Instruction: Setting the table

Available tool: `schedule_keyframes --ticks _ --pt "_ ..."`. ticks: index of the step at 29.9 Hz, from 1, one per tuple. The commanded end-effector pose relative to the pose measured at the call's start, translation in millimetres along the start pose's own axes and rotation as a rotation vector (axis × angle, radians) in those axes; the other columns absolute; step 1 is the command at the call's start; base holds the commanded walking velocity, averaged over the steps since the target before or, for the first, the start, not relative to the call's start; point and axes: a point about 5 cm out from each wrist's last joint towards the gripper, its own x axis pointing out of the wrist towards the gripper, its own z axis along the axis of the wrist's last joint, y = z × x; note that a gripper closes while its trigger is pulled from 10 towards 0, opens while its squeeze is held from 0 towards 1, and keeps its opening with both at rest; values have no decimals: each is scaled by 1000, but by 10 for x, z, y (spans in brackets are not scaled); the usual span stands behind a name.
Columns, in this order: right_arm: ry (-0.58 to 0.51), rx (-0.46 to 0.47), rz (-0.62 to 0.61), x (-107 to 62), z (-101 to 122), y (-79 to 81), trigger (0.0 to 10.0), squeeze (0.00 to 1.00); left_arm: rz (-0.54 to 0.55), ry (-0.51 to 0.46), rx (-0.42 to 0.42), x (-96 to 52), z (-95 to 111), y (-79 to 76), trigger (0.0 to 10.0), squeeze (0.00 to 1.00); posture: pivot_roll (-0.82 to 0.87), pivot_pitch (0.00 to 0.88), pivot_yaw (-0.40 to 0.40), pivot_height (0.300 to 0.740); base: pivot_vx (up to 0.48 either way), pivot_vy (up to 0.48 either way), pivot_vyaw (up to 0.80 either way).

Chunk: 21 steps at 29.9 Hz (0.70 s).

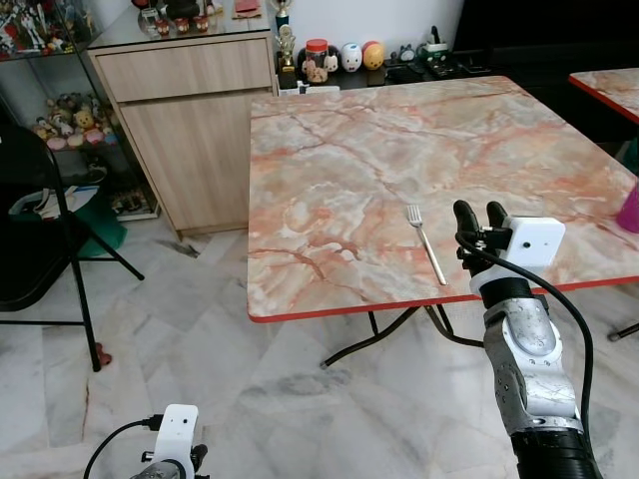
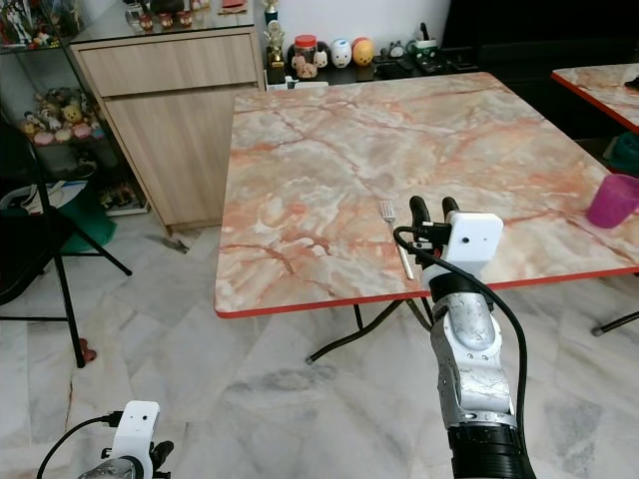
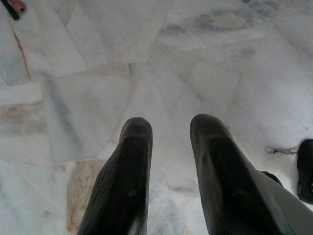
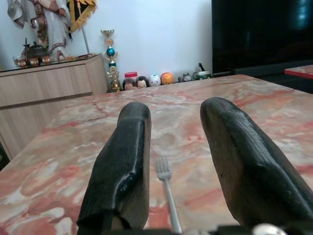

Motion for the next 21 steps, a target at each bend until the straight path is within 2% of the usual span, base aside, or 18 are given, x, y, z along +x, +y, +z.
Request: schedule_keyframes --ticks 1,21 --pt "5 -1 -1 -16 -29 11 10000 0 1 26 -6 -12 -66 21 10000 0 -75 0 64 740 330 0 0" --pt "76 26 -10 -112 -232 121 10000 0 -8 35 25 -23 -107 28 10000 0 -84 0 71 740 365 0 0"
